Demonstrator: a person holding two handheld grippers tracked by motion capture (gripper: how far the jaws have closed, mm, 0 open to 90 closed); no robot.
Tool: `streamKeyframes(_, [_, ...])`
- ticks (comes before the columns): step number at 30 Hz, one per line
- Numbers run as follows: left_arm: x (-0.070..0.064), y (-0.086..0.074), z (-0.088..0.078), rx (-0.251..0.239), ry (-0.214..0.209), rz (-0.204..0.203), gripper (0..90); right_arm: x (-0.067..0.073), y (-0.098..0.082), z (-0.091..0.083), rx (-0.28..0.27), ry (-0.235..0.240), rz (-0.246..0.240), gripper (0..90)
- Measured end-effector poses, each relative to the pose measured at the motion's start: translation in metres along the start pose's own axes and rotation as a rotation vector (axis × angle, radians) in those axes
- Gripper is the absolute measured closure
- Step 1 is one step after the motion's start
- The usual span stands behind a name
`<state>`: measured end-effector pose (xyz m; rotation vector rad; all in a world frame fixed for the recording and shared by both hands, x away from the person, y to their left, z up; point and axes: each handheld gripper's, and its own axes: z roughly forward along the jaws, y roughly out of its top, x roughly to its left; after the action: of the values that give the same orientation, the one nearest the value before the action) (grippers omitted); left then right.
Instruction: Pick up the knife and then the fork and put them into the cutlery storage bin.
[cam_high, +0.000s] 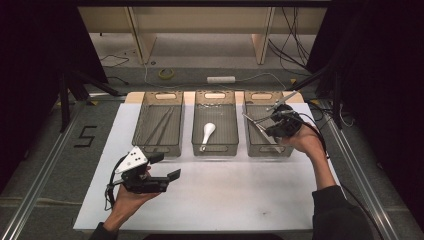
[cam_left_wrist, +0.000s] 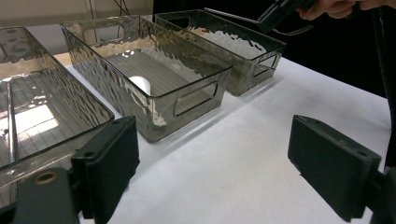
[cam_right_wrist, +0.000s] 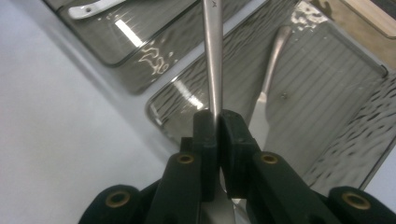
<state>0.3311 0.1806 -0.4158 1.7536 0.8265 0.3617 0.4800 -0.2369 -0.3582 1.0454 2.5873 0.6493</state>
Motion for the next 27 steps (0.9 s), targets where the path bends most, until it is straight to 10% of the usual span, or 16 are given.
streamKeyframes(27, [0.000, 0.000, 0.000, -0.003, -0.005, 0.000, 16.0, -0.035, 0.012, 0.049, 0.069, -0.114, 0.178, 85.8])
